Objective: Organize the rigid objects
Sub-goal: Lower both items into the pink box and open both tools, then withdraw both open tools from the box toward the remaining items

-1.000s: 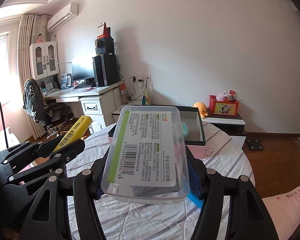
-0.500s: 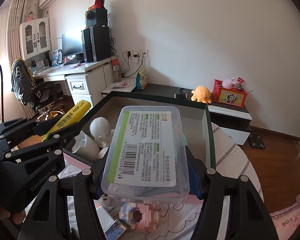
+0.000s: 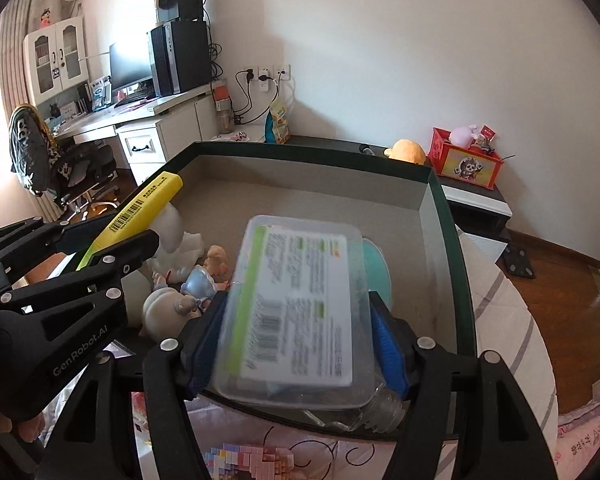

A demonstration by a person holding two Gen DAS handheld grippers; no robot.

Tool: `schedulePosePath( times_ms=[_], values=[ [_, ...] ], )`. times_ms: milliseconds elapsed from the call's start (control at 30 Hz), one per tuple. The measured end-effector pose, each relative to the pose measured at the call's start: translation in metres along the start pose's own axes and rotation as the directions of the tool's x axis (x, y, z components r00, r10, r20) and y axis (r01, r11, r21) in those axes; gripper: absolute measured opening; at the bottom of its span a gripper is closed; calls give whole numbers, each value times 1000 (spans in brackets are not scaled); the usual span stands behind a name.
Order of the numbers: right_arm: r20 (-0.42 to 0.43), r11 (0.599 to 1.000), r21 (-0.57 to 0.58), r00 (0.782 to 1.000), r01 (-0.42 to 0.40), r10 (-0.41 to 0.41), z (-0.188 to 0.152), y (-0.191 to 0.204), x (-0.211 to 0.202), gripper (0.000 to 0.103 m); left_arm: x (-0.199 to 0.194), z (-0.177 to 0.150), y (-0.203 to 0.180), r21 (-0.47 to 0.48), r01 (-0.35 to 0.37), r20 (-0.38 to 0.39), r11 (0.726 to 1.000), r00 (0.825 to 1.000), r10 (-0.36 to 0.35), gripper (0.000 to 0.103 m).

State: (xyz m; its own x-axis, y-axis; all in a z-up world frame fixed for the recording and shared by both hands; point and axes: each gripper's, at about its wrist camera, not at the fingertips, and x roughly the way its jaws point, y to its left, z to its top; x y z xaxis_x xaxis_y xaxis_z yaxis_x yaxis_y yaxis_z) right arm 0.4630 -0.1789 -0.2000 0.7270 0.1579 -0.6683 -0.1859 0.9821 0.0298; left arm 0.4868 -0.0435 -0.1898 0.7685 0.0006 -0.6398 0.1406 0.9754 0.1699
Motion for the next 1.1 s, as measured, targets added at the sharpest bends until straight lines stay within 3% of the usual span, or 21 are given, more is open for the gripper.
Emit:
schedulePosePath(
  times_ms=[33, 100, 300, 500, 733, 1100],
  values=[
    [5, 1000, 3, 1000, 16, -16, 0, 1, -4, 83, -5, -1, 3, -11, -7, 10, 1000, 1000, 7, 60],
    [24, 1000, 6, 999, 24, -24, -1, 1, -14, 84, -19, -3, 10, -47, -21, 30, 999, 999, 22, 83],
    [94, 999, 34, 995, 21, -24, -10, 9, -70, 85, -85, -22, 24, -106, -26, 127, 994, 991, 39, 101],
    [203, 999, 39, 979, 18, -25, -29, 31, -147, 89, -167, -51, 30, -142, -38, 221, 989, 973, 69, 103],
    [335, 998, 57, 941, 38, -55, -61, 58, -234, 90, -258, -84, 29, -178, -90, 339, 980, 929, 147, 103],
    [420, 997, 74, 906, 33, -61, -97, 75, -311, 90, -334, -114, 25, -210, -77, 418, 975, 894, 160, 103]
  ],
)
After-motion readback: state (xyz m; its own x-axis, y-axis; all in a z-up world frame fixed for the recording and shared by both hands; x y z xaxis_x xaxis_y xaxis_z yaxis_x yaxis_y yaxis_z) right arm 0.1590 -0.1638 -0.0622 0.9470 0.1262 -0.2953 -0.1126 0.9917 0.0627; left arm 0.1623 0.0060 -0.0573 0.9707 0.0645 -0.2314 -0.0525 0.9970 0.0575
